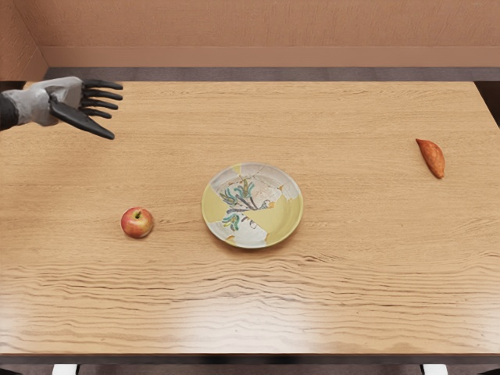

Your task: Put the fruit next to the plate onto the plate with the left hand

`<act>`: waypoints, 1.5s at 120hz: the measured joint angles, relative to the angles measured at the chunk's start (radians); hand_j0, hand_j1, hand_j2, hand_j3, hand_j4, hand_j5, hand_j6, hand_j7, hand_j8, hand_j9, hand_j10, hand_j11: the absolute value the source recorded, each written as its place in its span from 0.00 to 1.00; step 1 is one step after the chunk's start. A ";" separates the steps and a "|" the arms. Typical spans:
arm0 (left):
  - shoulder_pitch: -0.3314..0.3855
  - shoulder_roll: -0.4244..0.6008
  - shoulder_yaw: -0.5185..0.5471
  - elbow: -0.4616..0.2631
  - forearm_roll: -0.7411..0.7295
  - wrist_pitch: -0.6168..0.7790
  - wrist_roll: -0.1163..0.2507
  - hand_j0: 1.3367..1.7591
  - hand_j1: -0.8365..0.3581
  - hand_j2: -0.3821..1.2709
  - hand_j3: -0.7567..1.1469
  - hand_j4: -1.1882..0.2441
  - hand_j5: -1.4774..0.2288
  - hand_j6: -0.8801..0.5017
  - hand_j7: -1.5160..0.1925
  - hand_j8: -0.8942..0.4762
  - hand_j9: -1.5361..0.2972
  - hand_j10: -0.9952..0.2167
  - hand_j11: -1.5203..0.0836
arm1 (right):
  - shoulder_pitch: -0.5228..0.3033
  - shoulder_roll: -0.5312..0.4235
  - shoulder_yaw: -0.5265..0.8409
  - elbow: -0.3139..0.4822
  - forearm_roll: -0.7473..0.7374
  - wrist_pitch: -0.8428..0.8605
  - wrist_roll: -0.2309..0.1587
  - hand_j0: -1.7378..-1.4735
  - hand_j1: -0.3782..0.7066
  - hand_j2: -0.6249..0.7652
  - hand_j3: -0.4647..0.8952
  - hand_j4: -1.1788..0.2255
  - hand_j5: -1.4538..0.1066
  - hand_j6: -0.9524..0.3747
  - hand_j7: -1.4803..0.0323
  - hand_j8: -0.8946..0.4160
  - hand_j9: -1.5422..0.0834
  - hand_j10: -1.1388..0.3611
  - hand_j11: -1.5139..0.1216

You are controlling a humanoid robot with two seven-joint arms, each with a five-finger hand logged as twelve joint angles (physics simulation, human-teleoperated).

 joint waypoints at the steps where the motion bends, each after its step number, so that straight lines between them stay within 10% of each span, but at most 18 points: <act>1: -0.001 0.000 0.000 -0.001 0.001 0.000 0.000 0.76 0.75 0.26 0.40 0.66 0.68 0.46 0.70 0.47 0.66 0.62 0.75 | 0.000 0.000 0.000 0.000 0.000 0.000 0.000 0.30 0.07 0.44 0.34 0.81 0.90 0.69 0.95 0.66 0.92 0.74 0.90; 36: -0.135 0.006 0.000 -0.036 0.158 0.000 0.012 0.76 0.75 0.26 0.40 0.66 0.68 0.46 0.70 0.47 0.66 0.62 0.75 | -0.004 0.000 -0.002 0.000 -0.001 -0.001 -0.008 0.30 0.07 0.44 0.34 0.81 0.90 0.69 0.95 0.66 0.92 0.74 0.90; 58: -0.222 0.013 0.000 -0.118 0.302 0.000 0.149 0.76 0.75 0.26 0.40 0.66 0.68 0.46 0.70 0.47 0.66 0.62 0.75 | -0.005 0.000 -0.002 0.000 -0.001 -0.001 -0.010 0.30 0.07 0.44 0.34 0.81 0.90 0.69 0.95 0.66 0.92 0.74 0.90; 77: -0.252 0.196 0.031 -0.391 0.355 0.000 0.237 0.76 0.75 0.26 0.40 0.66 0.68 0.46 0.70 0.47 0.66 0.62 0.75 | -0.005 0.000 -0.002 0.000 -0.001 -0.001 -0.010 0.30 0.07 0.44 0.34 0.81 0.90 0.69 0.95 0.66 0.92 0.74 0.90; 107: -0.500 0.267 0.359 -0.829 0.370 0.173 0.265 0.76 0.75 0.26 0.40 0.66 0.68 0.46 0.70 0.47 0.66 0.62 0.75 | -0.005 0.000 -0.002 0.000 -0.001 -0.001 -0.010 0.30 0.07 0.44 0.34 0.81 0.90 0.69 0.95 0.66 0.92 0.74 0.90; 140: -0.730 0.197 0.744 -1.038 0.358 0.533 0.298 0.76 0.73 0.26 0.40 0.64 0.67 0.44 0.69 0.46 0.65 0.60 0.73 | -0.005 0.000 -0.002 0.000 -0.001 -0.001 -0.010 0.30 0.07 0.44 0.34 0.81 0.90 0.69 0.95 0.66 0.92 0.74 0.90; 180: -0.810 0.068 0.849 -1.180 0.116 0.672 0.502 0.76 0.71 0.27 0.40 0.63 0.65 0.43 0.67 0.44 0.63 0.58 0.72 | -0.005 0.000 -0.002 0.000 -0.001 -0.001 -0.010 0.30 0.07 0.44 0.34 0.81 0.90 0.69 0.95 0.66 0.92 0.74 0.90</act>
